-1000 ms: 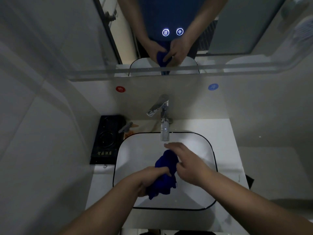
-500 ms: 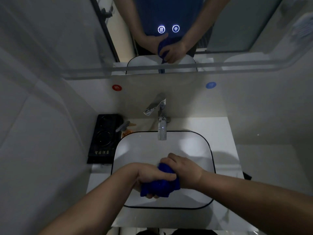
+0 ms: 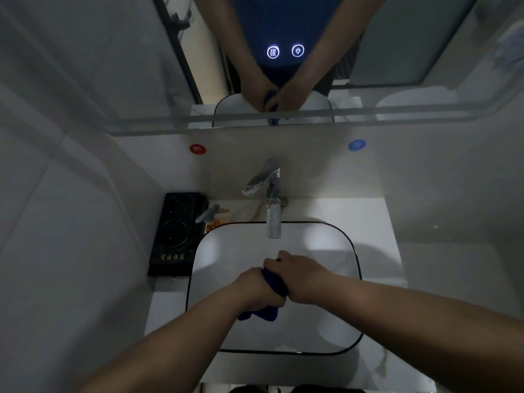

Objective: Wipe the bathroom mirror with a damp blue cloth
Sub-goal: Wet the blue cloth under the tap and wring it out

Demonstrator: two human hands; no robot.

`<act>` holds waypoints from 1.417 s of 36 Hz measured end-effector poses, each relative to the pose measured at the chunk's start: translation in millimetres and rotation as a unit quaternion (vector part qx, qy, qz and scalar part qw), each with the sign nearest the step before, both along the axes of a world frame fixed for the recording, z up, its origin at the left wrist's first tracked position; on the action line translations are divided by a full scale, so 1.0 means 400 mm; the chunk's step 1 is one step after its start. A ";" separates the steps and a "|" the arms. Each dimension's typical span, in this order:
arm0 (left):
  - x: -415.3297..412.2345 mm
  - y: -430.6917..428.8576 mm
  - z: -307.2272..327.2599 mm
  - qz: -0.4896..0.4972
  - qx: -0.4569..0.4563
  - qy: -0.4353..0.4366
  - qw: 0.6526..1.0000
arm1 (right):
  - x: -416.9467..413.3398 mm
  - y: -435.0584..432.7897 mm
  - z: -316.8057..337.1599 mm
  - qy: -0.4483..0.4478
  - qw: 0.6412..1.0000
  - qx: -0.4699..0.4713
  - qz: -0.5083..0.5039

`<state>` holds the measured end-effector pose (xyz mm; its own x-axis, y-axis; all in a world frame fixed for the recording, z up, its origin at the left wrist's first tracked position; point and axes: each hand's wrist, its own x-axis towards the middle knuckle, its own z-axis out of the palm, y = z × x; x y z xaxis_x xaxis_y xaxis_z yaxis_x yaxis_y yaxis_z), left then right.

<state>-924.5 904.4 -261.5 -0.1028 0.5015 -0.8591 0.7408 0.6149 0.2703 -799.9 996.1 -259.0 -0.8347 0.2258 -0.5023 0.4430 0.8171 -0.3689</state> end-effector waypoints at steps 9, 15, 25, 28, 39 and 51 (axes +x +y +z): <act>0.029 -0.038 -0.046 0.090 0.078 0.081 0.990 | -0.019 -0.010 -0.013 -0.050 0.998 -0.006 -0.041; 0.052 -0.063 -0.052 0.002 0.184 0.209 0.961 | -0.023 -0.031 -0.021 -0.129 0.972 -0.115 -0.159; 0.042 -0.066 -0.049 -0.102 0.277 0.284 0.912 | -0.027 0.022 0.020 -0.192 0.899 -0.292 -0.264; 0.029 -0.066 -0.034 -0.020 0.256 0.226 0.940 | -0.025 0.008 0.021 -0.159 0.906 -0.285 -0.269; -0.004 -0.055 0.053 0.419 0.021 -0.244 0.874 | 0.098 -0.061 0.041 0.368 0.872 -0.052 -0.319; -0.028 -0.088 0.113 0.363 -0.146 -0.485 0.782 | 0.137 -0.044 0.037 0.285 0.954 0.086 0.038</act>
